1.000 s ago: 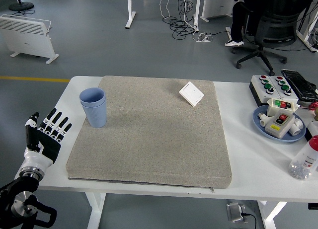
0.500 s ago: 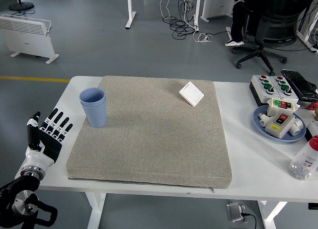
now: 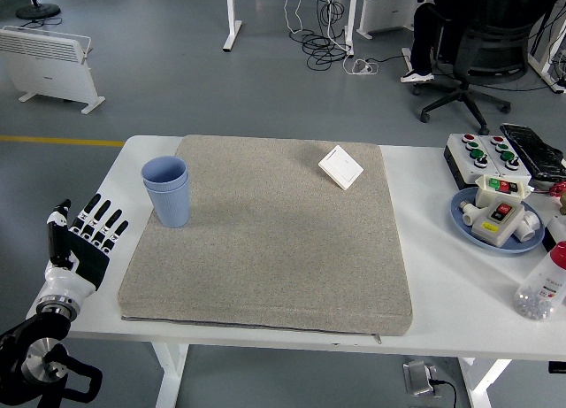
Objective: Push cup pick cup insert cup
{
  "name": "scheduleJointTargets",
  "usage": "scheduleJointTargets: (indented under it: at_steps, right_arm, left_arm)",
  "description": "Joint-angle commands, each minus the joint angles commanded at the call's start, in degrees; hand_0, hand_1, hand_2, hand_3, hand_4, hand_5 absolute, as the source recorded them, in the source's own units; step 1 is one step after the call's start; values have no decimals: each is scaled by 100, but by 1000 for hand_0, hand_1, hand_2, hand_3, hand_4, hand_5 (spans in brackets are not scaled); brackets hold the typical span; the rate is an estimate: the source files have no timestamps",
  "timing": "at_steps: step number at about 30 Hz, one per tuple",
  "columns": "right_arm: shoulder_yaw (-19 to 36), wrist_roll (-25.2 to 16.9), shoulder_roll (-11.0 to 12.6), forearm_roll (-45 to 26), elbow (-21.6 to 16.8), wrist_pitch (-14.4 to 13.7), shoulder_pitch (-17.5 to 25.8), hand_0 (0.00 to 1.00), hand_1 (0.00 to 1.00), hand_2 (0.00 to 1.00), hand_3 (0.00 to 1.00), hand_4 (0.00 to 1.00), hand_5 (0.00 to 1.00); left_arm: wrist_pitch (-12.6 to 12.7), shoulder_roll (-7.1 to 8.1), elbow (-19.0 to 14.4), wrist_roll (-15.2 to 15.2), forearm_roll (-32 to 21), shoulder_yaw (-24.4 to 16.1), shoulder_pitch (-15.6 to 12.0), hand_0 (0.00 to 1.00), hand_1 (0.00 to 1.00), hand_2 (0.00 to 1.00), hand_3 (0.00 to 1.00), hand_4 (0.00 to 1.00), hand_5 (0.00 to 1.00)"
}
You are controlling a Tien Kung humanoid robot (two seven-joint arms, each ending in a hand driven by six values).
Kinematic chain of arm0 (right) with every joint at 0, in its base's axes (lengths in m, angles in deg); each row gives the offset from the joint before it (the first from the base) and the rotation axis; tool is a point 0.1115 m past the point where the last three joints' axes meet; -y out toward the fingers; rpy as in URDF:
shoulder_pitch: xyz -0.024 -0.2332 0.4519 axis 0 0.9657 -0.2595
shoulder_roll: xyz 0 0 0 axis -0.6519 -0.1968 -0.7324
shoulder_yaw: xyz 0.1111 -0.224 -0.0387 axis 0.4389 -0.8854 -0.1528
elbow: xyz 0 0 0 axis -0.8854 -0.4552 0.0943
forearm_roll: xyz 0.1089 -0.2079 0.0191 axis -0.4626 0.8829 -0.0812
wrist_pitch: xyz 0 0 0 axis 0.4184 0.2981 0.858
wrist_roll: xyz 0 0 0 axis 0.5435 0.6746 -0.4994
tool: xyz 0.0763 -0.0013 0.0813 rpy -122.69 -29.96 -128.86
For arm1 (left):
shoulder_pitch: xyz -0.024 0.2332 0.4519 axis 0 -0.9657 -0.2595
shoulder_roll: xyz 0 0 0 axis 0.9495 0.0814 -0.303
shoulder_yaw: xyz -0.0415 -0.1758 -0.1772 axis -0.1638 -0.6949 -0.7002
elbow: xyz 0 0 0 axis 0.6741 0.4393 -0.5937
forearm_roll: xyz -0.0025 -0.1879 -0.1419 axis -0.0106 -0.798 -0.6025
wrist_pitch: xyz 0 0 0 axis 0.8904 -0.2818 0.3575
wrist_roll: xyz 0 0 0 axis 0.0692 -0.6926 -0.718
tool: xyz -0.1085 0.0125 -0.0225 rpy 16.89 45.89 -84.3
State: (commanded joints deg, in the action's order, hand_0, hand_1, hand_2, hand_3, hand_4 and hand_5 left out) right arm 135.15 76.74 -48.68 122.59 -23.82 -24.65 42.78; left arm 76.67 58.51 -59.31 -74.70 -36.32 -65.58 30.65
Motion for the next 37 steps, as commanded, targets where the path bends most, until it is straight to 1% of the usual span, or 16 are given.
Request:
scheduleJointTargets:
  at_steps: [14,37]
  right_arm:
    - [2,-3,-3,-8,0,-4,-9,763,668,687,567,105,465]
    - [0,8,-9,15,0,-15,28,761,668,686,567,105,467]
  left_arm:
    - [36,0,5,10,-3,-24,7,865,882,937,856,593,998]
    - [-36,0,36,61,63,4,-46,867,883,936,858,594,998]
